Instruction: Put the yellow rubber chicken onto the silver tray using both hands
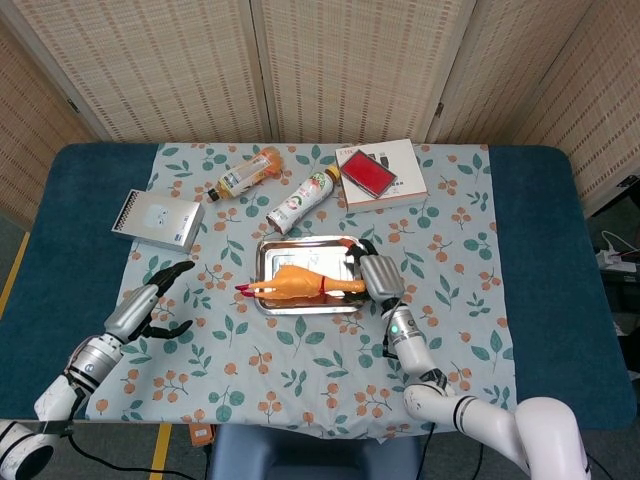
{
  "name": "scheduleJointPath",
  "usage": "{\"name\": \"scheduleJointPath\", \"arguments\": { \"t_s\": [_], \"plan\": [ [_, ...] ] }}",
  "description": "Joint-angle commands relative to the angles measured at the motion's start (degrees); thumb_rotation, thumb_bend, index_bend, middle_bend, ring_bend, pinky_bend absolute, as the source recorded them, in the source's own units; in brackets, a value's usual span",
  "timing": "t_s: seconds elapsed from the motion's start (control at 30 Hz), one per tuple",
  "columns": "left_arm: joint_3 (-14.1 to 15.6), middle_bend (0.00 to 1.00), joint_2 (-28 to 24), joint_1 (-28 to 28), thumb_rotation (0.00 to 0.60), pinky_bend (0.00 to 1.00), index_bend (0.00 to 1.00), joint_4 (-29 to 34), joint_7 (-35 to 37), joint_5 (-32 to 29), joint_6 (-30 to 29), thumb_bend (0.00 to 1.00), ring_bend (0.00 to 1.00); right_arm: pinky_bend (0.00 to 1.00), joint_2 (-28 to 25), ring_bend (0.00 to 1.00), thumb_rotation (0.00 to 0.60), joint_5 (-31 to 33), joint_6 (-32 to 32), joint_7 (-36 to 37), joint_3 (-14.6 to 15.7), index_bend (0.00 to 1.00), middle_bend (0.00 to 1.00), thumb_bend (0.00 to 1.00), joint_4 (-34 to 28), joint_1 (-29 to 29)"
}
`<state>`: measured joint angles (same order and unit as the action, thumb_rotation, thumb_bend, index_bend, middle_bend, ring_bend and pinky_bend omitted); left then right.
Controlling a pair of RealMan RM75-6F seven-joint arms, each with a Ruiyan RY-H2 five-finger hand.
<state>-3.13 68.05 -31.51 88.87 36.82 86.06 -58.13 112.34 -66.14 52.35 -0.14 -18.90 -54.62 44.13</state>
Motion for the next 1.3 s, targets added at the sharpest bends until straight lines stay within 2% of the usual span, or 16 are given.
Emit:
{"name": "scheduleJointPath", "arguments": {
  "t_s": [0.03,0.3,0.4,0.53,0.83,0.97,1.13,1.2,1.3],
  "plan": [
    [0.0,0.0,0.0,-0.1,0.6,0.0,0.0,0.0,0.3,0.0,0.1,0.33,0.0,0.34,-1.2,0.1,0.6,0.8,-0.8,-1.3,0.1,0.02,0.15,0.23,-1.5,-0.2],
    [0.7,0.0,-0.7,-0.1,0.6,0.0,0.0,-0.4,2.2,0.6,0.2,0.33,0.0,0.17,-2.9,0.03,0.6,0.4,0.9,-3.0,0.7,0.0,0.06,0.19,-4.3,-0.9],
    [0.8,0.0,-0.9,-0.2,0.6,0.0,0.0,-0.5,2.9,0.9,0.1,0.33,0.0,0.11,-4.4,0.0,0.6,0.3,0.8,-3.7,0.9,0.0,0.01,0.17,-6.1,-1.1],
    [0.9,0.0,-1.2,-0.2,0.6,0.0,0.0,-0.2,3.3,1.4,-0.3,0.33,0.0,0.04,-7.4,0.0,0.6,0.2,0.4,-5.0,1.6,0.0,0.0,0.13,-9.8,-1.6],
    [2.0,0.0,-3.1,0.7,0.6,0.0,0.0,2.2,1.9,2.1,-1.5,0.34,0.0,0.0,-16.0,0.0,0.6,-0.9,1.8,-6.4,3.2,0.0,0.0,0.11,-22.0,-4.3],
    [4.0,0.0,-5.7,3.6,0.6,0.0,0.0,3.6,-2.0,3.5,-5.0,0.33,0.0,0.0,-22.4,0.0,0.6,-5.7,7.6,-7.8,6.8,0.0,0.0,0.11,-30.6,-8.5],
    [7.3,0.0,-7.2,10.8,0.6,0.0,0.0,3.0,-17.2,3.5,-12.5,0.35,0.0,0.0,-31.9,0.0,0.6,-13.6,17.8,-13.9,15.1,0.0,0.0,0.11,-40.5,-16.7],
    [7.6,0.0,-5.8,14.4,0.6,0.0,0.0,1.6,-24.6,2.5,-17.2,0.36,0.0,0.0,-35.6,0.0,0.6,-15.8,21.6,-16.9,18.8,0.0,0.0,0.11,-42.9,-20.5],
    [7.1,0.0,-1.8,19.3,0.6,0.0,0.0,-3.2,-32.2,2.6,-25.5,0.36,0.0,0.0,-38.8,0.0,0.6,-17.0,27.1,-18.9,22.3,0.0,0.0,0.11,-43.6,-25.8]
  ]
}}
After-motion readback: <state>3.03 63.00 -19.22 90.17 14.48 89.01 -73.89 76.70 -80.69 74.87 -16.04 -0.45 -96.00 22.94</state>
